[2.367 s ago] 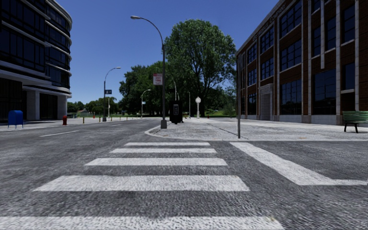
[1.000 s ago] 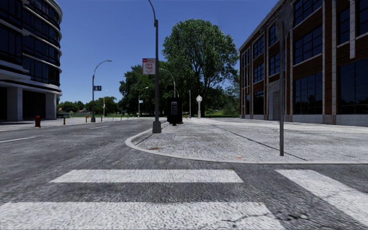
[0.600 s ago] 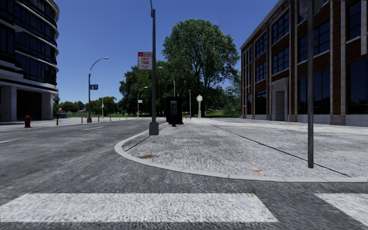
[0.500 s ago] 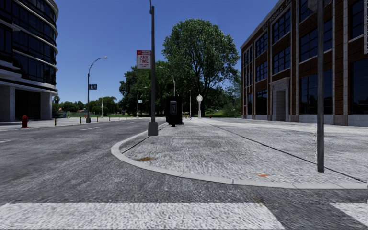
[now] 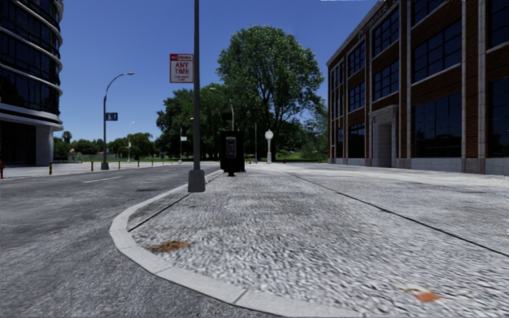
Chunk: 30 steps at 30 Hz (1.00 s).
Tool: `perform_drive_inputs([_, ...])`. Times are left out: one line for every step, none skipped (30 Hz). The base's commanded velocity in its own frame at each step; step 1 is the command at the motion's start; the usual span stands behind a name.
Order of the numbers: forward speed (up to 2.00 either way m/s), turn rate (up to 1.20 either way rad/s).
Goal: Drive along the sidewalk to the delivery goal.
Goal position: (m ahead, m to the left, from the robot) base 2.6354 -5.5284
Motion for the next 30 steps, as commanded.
perform_drive_inputs([1.61,-0.49])
perform_drive_inputs([1.59,-0.5])
perform_drive_inputs([1.59,-0.5])
perform_drive_inputs([1.59,-0.53])
perform_drive_inputs([1.59,-0.58])
perform_drive_inputs([1.59,-0.6])
perform_drive_inputs([1.59,-0.6])
perform_drive_inputs([1.59,-0.6])
perform_drive_inputs([1.59,-0.61])
perform_drive_inputs([1.59,-0.61])
perform_drive_inputs([1.59,-0.61])
perform_drive_inputs([1.59,-0.61])
perform_drive_inputs([1.59,-0.61])
perform_drive_inputs([1.59,-0.61])
perform_drive_inputs([1.59,-0.61])
perform_drive_inputs([1.59,-0.61])
perform_drive_inputs([1.59,-0.63])
perform_drive_inputs([1.59,-0.63])
perform_drive_inputs([1.59,-0.7])
perform_drive_inputs([1.59,-0.75])
perform_drive_inputs([1.59,-0.77])
perform_drive_inputs([1.59,-0.77])
perform_drive_inputs([1.59,-0.77])
perform_drive_inputs([1.59,-0.77])
perform_drive_inputs([1.59,-0.77])
perform_drive_inputs([1.59,-0.77])
perform_drive_inputs([1.59,-0.77])
perform_drive_inputs([1.59,-0.77])
perform_drive_inputs([1.59,-0.77])
perform_drive_inputs([1.59,-0.77])
